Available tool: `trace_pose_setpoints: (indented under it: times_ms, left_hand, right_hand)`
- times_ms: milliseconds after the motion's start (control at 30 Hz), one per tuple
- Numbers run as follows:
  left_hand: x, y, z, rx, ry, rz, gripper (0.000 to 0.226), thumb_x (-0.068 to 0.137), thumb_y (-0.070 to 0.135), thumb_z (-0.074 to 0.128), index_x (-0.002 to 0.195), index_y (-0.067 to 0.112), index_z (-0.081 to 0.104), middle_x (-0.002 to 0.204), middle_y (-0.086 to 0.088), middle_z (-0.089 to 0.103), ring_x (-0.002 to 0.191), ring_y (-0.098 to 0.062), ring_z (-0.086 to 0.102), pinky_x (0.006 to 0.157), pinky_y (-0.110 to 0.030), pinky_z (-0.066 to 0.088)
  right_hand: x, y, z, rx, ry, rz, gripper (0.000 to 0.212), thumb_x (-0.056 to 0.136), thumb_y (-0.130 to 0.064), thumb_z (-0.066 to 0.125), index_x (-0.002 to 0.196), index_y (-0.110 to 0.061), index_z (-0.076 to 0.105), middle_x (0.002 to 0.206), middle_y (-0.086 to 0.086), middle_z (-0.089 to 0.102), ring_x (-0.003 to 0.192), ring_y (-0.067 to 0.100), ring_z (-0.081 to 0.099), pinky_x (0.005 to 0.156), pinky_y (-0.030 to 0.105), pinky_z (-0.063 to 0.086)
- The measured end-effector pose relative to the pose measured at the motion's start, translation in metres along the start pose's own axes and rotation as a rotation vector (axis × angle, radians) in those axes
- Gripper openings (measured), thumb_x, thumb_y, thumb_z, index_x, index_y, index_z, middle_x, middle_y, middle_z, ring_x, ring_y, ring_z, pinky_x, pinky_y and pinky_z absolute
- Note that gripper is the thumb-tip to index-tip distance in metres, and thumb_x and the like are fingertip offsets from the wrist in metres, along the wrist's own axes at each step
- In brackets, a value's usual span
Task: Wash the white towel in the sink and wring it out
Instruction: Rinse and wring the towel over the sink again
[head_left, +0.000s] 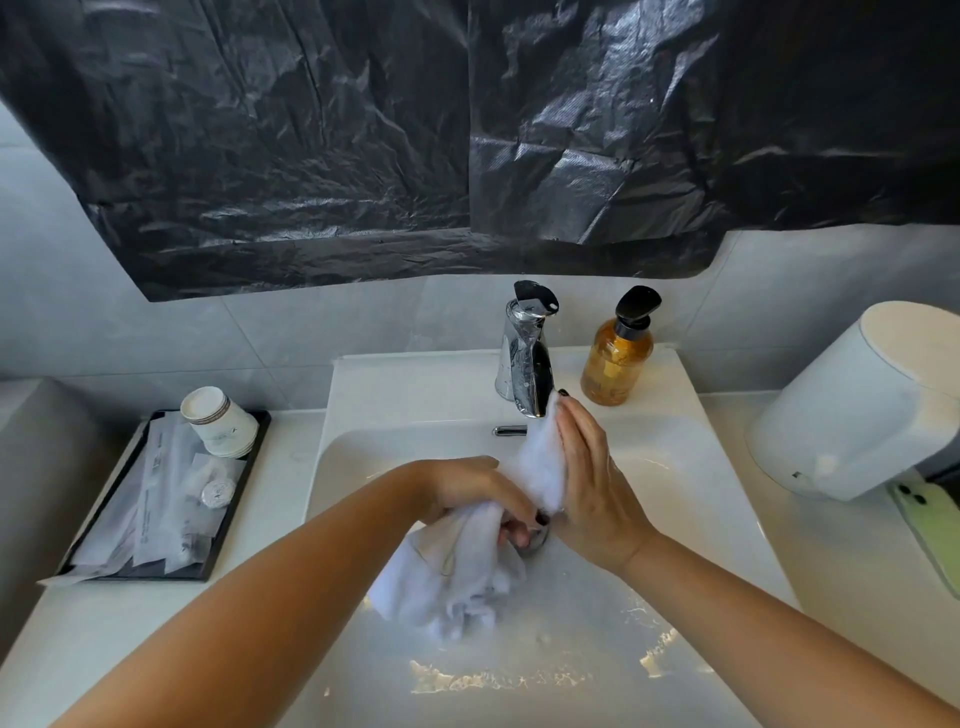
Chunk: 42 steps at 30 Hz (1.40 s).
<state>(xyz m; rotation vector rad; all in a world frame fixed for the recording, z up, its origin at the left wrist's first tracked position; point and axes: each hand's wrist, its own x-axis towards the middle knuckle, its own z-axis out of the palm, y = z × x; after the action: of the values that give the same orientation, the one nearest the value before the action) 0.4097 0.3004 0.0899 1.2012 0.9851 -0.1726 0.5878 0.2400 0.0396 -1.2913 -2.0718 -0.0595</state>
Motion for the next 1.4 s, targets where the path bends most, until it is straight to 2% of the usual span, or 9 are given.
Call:
trace_pose_setpoints:
  times_ms: [167,267,400,533,667,833,1067,1300,1400]
  left_hand:
    - [0.012,0.005,0.015,0.024,-0.027,0.019,0.018,0.077,0.003,0.073,0.091,0.005,0.063,0.077,-0.012,0.063,0.068,-0.021,0.062,0.064,-0.024,0.052]
    - [0.018,0.004,0.019,0.187,0.075,-0.003,0.015,0.076,0.009,0.076,0.087,0.008,0.065,0.073,-0.004,0.065,0.067,-0.018,0.062,0.063,-0.023,0.049]
    - [0.027,-0.001,0.027,0.391,0.232,0.007,0.016,0.075,0.014,0.075,0.073,0.015,0.059,0.067,0.003,0.060,0.065,-0.014,0.056,0.062,-0.023,0.043]
    - [0.033,-0.008,0.025,0.537,0.442,0.102,0.025,0.074,0.023,0.077,0.077,0.019,0.052,0.077,0.004,0.056,0.071,-0.012,0.053,0.062,-0.021,0.040]
    - [0.032,-0.009,0.022,0.692,0.573,0.139,0.024,0.076,0.028,0.073,0.081,0.024,0.051,0.078,0.007,0.056,0.081,-0.017,0.059,0.066,-0.024,0.042]
    - [0.034,-0.011,0.025,0.848,0.619,0.079,0.018,0.071,0.028,0.066,0.078,0.019,0.053,0.071,0.002,0.060,0.074,-0.021,0.063,0.065,-0.028,0.052]
    - [0.030,-0.010,0.036,1.172,0.658,0.117,0.046,0.087,0.043,0.058,0.120,0.011,0.052,0.108,-0.011,0.065,0.100,-0.033,0.064,0.076,-0.034,0.046]
    - [0.024,-0.020,0.033,1.049,0.810,0.240,0.040,0.079,0.042,0.064,0.111,0.019,0.057,0.103,-0.006,0.069,0.096,-0.032,0.064,0.070,-0.029,0.042]
    - [0.018,-0.028,0.022,0.770,0.759,0.263,0.035,0.067,0.042,0.068,0.094,0.023,0.057,0.091,0.000,0.068,0.085,-0.025,0.063,0.066,-0.029,0.045]
  right_hand:
    - [0.003,0.013,-0.002,-0.044,0.097,-0.045,0.076,0.073,0.002,0.071,0.139,0.000,0.034,0.135,0.014,0.039,0.123,0.028,0.050,0.099,0.032,0.050]
    - [-0.003,0.018,-0.003,-0.165,0.041,-0.085,0.049,0.075,-0.007,0.060,0.123,-0.009,0.050,0.116,0.008,0.055,0.095,0.027,0.065,0.069,0.033,0.059]
    - [-0.002,0.014,0.002,-0.372,-0.211,-0.030,0.052,0.053,-0.011,0.072,0.102,-0.016,0.057,0.084,0.001,0.060,0.053,0.022,0.058,0.036,0.025,0.038]
    - [0.033,0.000,-0.003,-0.410,-0.424,0.061,0.026,0.048,-0.026,0.075,0.067,-0.014,0.063,0.070,0.002,0.060,0.040,0.025,0.058,0.038,0.025,0.040]
    - [0.058,-0.008,-0.013,-0.479,-0.789,0.190,0.026,0.083,-0.015,0.059,0.108,-0.010,0.062,0.112,0.007,0.063,0.102,0.030,0.064,0.078,0.030,0.045]
    - [0.068,-0.014,-0.010,-0.435,-1.008,0.298,0.032,0.082,-0.021,0.062,0.113,-0.017,0.060,0.118,0.005,0.059,0.109,0.026,0.060,0.082,0.030,0.046]
    - [0.076,-0.012,-0.013,-0.252,-1.436,0.455,0.012,0.070,-0.021,0.068,0.075,-0.011,0.063,0.076,0.006,0.063,0.050,0.019,0.055,0.054,0.024,0.050]
    - [0.067,-0.007,-0.021,-0.038,-1.239,0.728,0.022,0.068,-0.026,0.069,0.083,-0.011,0.067,0.072,0.007,0.071,0.045,0.019,0.063,0.049,0.020,0.045]
    - [0.054,-0.003,-0.026,0.100,-0.949,0.729,0.054,0.064,-0.034,0.075,0.111,-0.012,0.059,0.100,0.004,0.068,0.079,0.021,0.072,0.063,0.026,0.052]
